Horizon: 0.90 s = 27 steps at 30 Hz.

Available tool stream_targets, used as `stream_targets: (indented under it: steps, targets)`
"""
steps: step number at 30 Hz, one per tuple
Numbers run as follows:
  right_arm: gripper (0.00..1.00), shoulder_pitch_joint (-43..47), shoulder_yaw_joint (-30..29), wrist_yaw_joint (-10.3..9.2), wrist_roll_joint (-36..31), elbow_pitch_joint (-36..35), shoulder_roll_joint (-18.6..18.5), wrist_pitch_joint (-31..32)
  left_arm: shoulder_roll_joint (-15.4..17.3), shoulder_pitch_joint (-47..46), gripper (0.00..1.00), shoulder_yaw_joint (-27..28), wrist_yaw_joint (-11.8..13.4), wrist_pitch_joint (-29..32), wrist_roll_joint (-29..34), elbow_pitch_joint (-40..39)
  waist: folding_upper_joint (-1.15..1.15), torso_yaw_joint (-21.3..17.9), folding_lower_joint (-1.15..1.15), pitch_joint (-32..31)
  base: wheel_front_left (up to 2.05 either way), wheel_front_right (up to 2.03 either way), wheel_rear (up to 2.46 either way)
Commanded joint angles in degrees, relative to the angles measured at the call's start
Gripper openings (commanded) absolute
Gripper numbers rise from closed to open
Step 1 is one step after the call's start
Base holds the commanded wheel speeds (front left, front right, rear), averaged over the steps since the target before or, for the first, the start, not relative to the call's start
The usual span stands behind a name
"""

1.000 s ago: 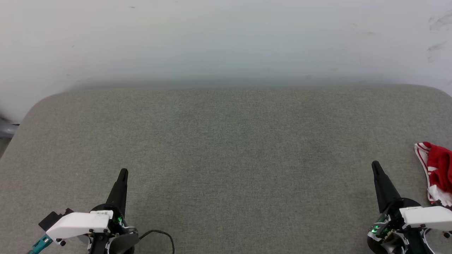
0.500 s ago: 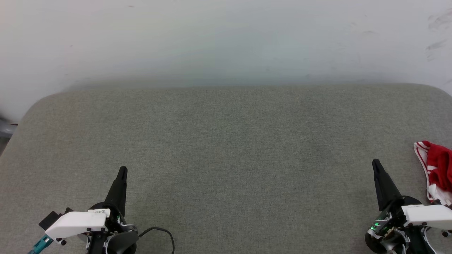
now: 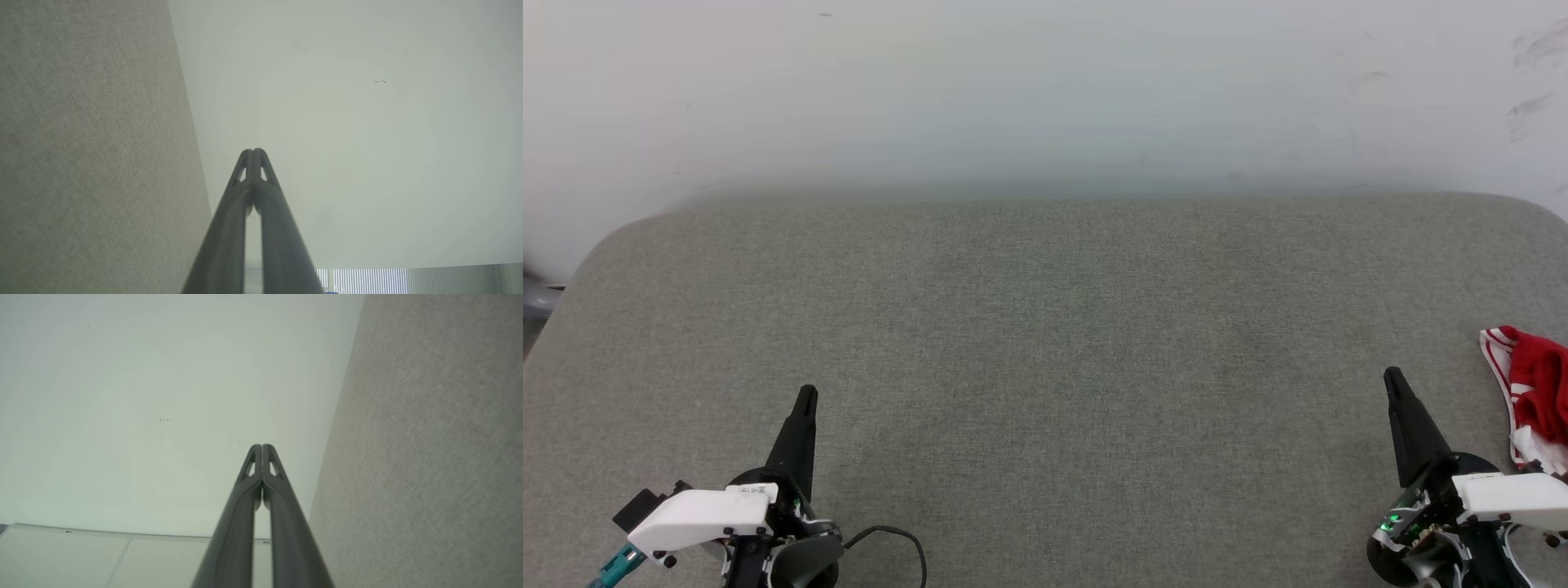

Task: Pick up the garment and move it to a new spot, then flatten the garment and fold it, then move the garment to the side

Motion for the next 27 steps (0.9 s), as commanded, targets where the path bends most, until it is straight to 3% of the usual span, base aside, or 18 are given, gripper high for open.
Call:
stream_targets:
  steps: [1, 27]
  targets:
    - [0.00, -0.77, -0.09, 0.00, -0.28, 0.09, 0.14, 0.31, -0.08, -0.50, 0.00, 0.12, -0.18, 0.18, 0.02, -0.21, 0.00, 0.00, 0.00, 0.00, 0.00, 0.00, 0.00]
    - [0.00, -0.78, -0.34, 0.00, -0.46, 0.10, 0.33, 0.50, -0.08, -0.49, 0.00, 0.11, -0.18, 0.16, 0.02, -0.22, 0.00, 0.00, 0.00, 0.00, 0.00, 0.00, 0.00]
